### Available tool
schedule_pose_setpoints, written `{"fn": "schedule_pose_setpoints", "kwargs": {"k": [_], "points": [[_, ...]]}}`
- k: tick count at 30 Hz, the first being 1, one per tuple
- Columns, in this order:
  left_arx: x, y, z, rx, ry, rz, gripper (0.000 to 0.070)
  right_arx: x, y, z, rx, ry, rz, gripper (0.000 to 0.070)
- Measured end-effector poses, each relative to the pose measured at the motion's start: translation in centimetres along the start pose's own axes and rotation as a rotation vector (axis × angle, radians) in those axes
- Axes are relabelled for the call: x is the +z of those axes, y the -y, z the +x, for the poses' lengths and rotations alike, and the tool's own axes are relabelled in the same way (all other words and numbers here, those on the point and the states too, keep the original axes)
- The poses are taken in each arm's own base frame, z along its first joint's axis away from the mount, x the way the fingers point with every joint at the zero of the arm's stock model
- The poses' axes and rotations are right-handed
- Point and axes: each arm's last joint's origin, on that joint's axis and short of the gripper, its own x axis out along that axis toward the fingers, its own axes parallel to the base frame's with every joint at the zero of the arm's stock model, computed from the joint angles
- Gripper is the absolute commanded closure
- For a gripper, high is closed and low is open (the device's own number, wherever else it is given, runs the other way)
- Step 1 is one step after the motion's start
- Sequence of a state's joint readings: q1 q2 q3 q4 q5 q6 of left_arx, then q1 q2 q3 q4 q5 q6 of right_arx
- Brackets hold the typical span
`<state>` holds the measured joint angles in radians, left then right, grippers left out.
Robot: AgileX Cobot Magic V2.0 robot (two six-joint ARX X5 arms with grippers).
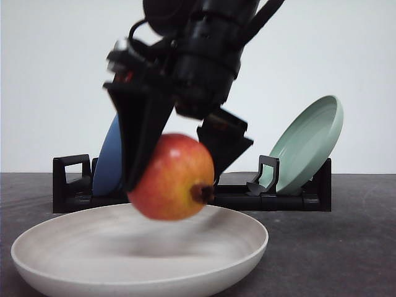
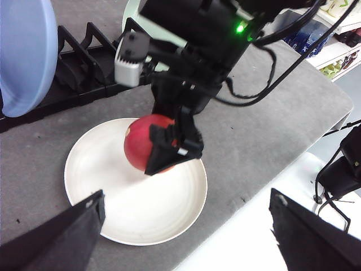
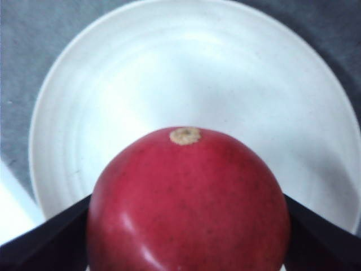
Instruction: Place pomegranate in white plate
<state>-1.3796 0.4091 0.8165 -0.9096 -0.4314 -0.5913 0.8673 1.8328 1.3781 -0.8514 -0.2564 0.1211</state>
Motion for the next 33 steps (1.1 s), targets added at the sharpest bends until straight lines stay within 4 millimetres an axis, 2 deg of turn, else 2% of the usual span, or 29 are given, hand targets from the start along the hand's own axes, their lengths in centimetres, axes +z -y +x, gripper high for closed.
{"fn": "schedule_pose_setpoints", "kwargs": {"k": [6, 11, 18, 26, 30, 33], "points": [[0.0, 0.0, 0.0, 0.000, 0.000, 0.000, 0.0145, 0.2, 0.2, 1.7, -0.003, -0.029, 0.003, 0.0249], [0.0, 0.0, 0.0, 0.000, 0.000, 0.000, 0.0145, 0.2, 0.1, 1.9, -0.002, -0.042, 0.002, 0.0240], [0.0, 0.0, 0.0, 0.000, 0.000, 0.000, 0.0145, 0.1, 0.1, 2.0, -0.002, -0.045, -0.001, 0.0040], [0.0, 0.0, 0.0, 0.000, 0.000, -0.001, 0.0145, 0.3, -0.1, 2.0, 0.002, -0.030, -0.010, 0.0027], [0.0, 0.0, 0.0, 0.000, 0.000, -0.001, 0.0145, 0.0, -0.1, 0.7, 0.001, -0.021, -0.015, 0.0027], [0.0, 0.0, 0.0, 0.000, 0.000, -0.001, 0.0145, -0.3, -0.4, -2.2, 0.006, 0.058, -0.023, 0.0027]]}}
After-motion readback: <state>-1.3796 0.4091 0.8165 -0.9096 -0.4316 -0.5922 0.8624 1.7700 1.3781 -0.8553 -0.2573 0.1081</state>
